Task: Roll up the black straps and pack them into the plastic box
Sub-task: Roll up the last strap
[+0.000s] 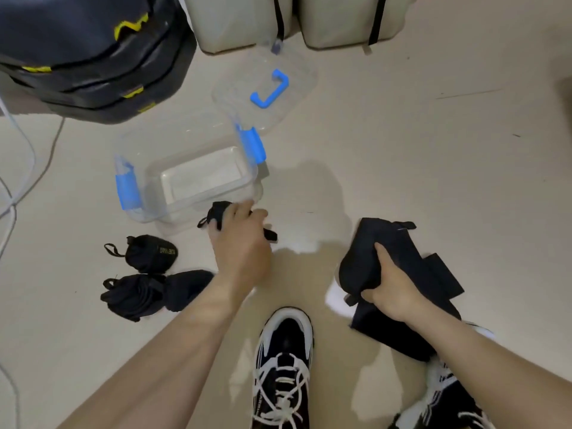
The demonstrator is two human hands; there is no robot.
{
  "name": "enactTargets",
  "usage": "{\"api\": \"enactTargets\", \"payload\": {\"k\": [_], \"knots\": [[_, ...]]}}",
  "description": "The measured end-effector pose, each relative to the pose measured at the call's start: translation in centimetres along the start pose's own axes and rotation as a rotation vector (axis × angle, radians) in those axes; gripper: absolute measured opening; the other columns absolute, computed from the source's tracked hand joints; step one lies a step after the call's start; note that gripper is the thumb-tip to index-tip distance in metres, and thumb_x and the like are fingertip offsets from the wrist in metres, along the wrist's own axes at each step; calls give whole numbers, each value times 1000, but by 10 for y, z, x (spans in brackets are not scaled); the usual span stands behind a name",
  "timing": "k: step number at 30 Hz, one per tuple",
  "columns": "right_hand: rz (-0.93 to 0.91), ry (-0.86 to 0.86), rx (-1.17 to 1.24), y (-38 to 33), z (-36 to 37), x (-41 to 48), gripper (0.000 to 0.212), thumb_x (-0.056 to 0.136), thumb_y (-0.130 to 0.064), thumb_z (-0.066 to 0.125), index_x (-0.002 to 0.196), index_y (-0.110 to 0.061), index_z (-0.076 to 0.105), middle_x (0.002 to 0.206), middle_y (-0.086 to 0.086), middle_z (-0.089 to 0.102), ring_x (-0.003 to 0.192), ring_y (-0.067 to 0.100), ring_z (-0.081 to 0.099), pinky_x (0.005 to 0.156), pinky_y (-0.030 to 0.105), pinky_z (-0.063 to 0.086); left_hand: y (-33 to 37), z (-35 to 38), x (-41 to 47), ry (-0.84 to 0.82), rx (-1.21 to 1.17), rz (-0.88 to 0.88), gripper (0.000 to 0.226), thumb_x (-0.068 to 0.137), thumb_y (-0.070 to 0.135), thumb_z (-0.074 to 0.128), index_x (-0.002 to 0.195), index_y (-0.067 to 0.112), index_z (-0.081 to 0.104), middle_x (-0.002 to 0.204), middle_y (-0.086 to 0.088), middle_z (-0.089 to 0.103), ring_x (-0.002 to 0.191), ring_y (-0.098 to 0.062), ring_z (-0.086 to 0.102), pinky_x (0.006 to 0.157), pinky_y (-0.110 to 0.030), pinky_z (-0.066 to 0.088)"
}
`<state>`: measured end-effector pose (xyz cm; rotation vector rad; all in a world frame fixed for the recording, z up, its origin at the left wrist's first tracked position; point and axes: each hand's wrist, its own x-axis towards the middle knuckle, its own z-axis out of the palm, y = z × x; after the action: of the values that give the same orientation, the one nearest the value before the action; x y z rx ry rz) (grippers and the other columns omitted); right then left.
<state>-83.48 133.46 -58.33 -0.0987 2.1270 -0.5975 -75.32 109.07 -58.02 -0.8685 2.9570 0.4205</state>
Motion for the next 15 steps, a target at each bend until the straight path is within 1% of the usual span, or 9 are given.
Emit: {"api": "enactTargets", "payload": {"k": [1, 3, 5, 6, 8, 10, 12, 13, 15], "knots": [[-1, 13, 89, 0, 4, 0, 99, 87, 1, 64, 160, -23, 3, 126, 5, 56, 96, 12, 55, 79, 21, 47, 12, 1, -6, -18, -115, 89, 29, 86, 6, 62, 111, 17, 71, 131, -3, 62, 123, -30, 54, 98, -48, 41], [-4, -21, 272, -7, 9, -2, 90, 87, 4, 65, 158, -24, 17, 116, -3, 58, 90, 4, 58, 74, 16, 48, 46, 2, -25, -340, -424, 81, 33, 95, 16, 56, 126, 20, 63, 132, 2, 62, 119, -20, 57, 97, -33, 44], [-72, -117, 392, -19, 7, -5, 82, 88, 9, 62, 152, -31, 31, 114, -7, 63, 96, 7, 66, 82, 24, 55, 78, 5, -41, -745, -807, -146, 51, 95, 35, 59, 143, 24, 44, 132, 3, 61, 112, -15, 62, 93, -27, 51], [-114, -181, 387, -25, 2, -8, 80, 88, 14, 57, 148, -35, 35, 114, -7, 65, 101, 10, 68, 87, 27, 57, 89, 8, -45, -813, -968, -271, 59, 92, 40, 63, 144, 24, 40, 127, 1, 64, 107, -16, 66, 90, -30, 56], [-176, -274, 371, -32, -13, -14, 84, 85, 21, 45, 145, -37, 39, 115, -1, 68, 107, 20, 68, 93, 33, 56, 96, 16, -46, -774, -1133, -439, 57, 89, 32, 71, 137, 19, 44, 118, -6, 67, 99, -21, 70, 81, -32, 60], [-169, -264, 439, -28, -32, -15, 83, 87, 21, 43, 142, -41, 42, 123, 2, 68, 113, 19, 65, 88, 27, 55, 89, 17, -43, -692, -1144, -524, 47, 88, 13, 72, 131, 17, 50, 114, -9, 66, 93, -21, 69, 72, -29, 60], [-96, -52, 400, -11, -45, -11, 74, 92, 7, 55, 144, -42, 38, 137, 3, 57, 126, 18, 54, 78, 21, 50, 82, 17, -43, -673, -1155, -543, 34, 89, 4, 69, 121, 13, 61, 105, -9, 68, 87, -18, 68, 64, -26, 58], [-21, 39, 342, 3, -47, -8, 75, 92, -3, 64, 149, -40, 32, 144, 4, 50, 132, 21, 48, 80, 24, 48, 80, 17, -43, -677, -1196, -564, 28, 90, 5, 68, 117, 14, 64, 101, -7, 69, 85, -16, 68, 59, -23, 56], [140, 42, 256, 30, -38, -5, 95, 84, -23, 78, 157, -33, 18, 153, 9, 37, 136, 29, 44, 94, 35, 48, 79, 13, -46, -668, -1290, -624, 23, 93, 8, 65, 114, 18, 65, 95, -4, 70, 80, -12, 68, 52, -19, 51]]}}
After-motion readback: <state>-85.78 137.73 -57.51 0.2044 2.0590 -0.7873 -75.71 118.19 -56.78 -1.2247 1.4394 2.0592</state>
